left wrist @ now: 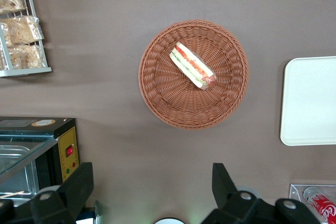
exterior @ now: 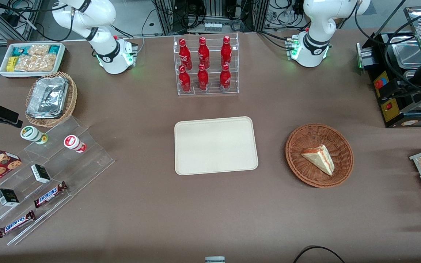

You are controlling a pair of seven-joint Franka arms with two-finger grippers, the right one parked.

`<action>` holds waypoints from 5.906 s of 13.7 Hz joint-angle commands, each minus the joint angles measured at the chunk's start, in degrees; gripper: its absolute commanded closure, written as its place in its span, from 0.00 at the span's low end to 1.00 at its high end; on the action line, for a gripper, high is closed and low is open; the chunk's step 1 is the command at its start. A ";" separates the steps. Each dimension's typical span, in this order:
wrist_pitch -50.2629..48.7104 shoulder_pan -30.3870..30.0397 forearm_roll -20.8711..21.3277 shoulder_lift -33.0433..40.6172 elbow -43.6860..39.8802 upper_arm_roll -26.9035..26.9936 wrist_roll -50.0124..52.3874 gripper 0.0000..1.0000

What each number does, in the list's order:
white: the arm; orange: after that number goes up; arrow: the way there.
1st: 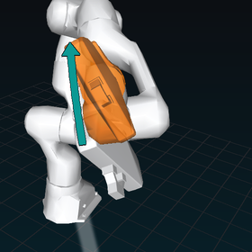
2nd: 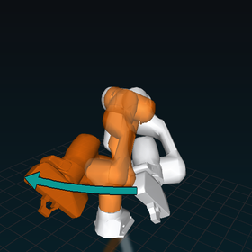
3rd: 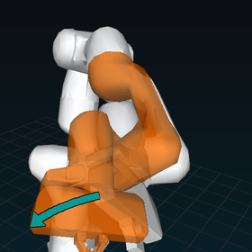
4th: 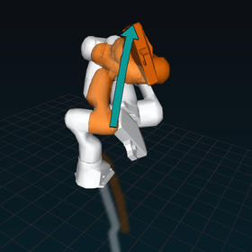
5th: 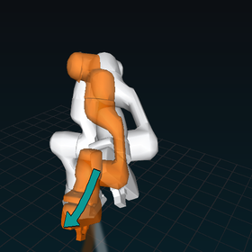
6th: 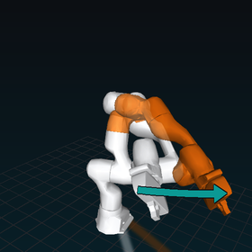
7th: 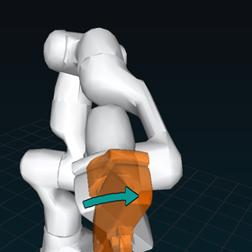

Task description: Place sandwich from basket to tray

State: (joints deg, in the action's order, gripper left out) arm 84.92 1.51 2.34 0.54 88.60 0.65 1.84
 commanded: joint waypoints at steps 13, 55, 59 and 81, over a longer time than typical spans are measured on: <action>34.66 0.24 -0.93 -4.76 23.43 -4.08 29.24 0.00; 40.57 34.43 7.59 -39.20 -3.79 -13.49 54.23 1.00; 41.20 35.57 7.77 -42.19 -3.35 -13.40 53.62 1.00; 11.07 7.12 4.80 -9.25 -3.26 -13.05 32.38 0.00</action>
State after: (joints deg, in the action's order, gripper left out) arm 98.01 12.51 9.07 -12.08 83.44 -11.71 39.87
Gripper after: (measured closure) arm 0.000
